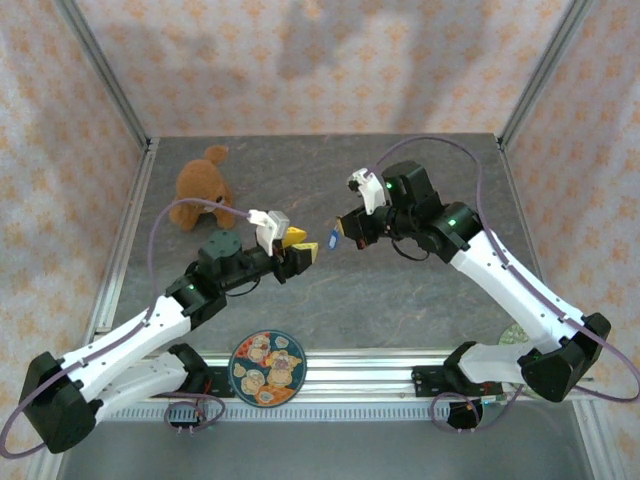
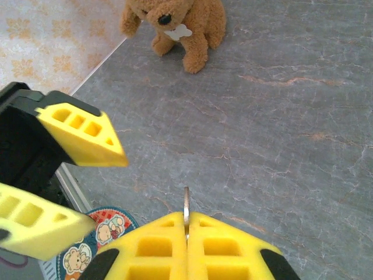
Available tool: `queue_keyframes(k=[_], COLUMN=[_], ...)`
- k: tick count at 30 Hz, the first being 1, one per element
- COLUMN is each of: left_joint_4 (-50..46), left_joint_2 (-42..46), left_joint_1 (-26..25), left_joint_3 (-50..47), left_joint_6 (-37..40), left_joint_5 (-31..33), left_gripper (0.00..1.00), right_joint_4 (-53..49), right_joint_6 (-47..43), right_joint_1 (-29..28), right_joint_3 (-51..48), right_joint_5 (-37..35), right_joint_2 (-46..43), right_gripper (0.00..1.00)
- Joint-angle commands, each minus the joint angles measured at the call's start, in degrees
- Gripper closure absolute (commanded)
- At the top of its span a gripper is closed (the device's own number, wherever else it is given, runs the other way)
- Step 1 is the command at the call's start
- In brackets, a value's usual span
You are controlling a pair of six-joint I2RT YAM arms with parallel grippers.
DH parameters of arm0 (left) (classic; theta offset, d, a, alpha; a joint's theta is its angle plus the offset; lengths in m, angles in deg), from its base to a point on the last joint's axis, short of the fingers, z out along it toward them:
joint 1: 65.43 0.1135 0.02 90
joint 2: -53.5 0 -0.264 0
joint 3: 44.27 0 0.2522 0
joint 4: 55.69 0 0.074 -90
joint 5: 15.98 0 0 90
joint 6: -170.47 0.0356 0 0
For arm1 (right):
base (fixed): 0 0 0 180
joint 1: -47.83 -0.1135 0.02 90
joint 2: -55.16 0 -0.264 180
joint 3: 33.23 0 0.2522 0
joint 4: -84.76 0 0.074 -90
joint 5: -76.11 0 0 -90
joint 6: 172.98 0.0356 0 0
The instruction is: Remove the keys from the keyring
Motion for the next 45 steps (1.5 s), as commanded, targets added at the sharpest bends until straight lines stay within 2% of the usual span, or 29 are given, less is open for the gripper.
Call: queue_keyframes(k=[1, 17, 22, 24, 29, 31, 38, 41, 45], left_joint_4=[4.5, 5.3, 4.6, 4.7, 4.5, 4.1, 5.0, 6.1, 8.5], left_joint_2=[-1.4, -6.4, -6.7, -6.9, -6.9, -6.8, -6.2, -5.5, -3.6], left_joint_1=[-1.4, -4.9, -5.8, -5.9, -5.9, -5.9, -6.0, -6.0, -6.0], left_joint_3=[2.3, 6.7, 6.9, 7.1, 7.4, 7.4, 6.7, 6.0, 4.3], left_joint_6=[6.0, 13.4, 16.3, 16.9, 17.5, 17.7, 18.2, 18.3, 18.0], left_joint_5=[0.6, 2.9, 6.2, 7.1, 7.9, 8.1, 8.5, 8.8, 10.1], left_gripper=[0.49, 0.45, 0.45, 0.5, 0.71, 0.73, 0.96, 1.0, 1.0], right_joint_4=[0.4, 0.3, 0.3, 0.4, 0.7, 1.1, 1.4, 2.0, 4.0], right_joint_6=[-1.5, -2.0, -2.7, -2.8, -2.6, -2.4, -1.3, 0.1, 3.1], right_joint_1=[-1.2, -2.8, -4.1, -4.5, -4.5, -4.5, -4.6, -4.6, -4.5], right_joint_3=[0.0, -0.3, -0.5, -0.6, -1.0, -1.2, -1.6, -1.8, -2.9], right_joint_5=[0.5, 1.6, 1.1, 1.3, 1.4, 1.6, 1.5, 0.8, 0.4], right_joint_2=[-0.5, -1.8, -2.6, -2.7, -3.3, -3.6, -3.8, -3.8, -3.9], right_gripper=[1.0, 1.0, 1.0, 1.0, 1.0, 1.0, 1.0, 1.0, 1.0])
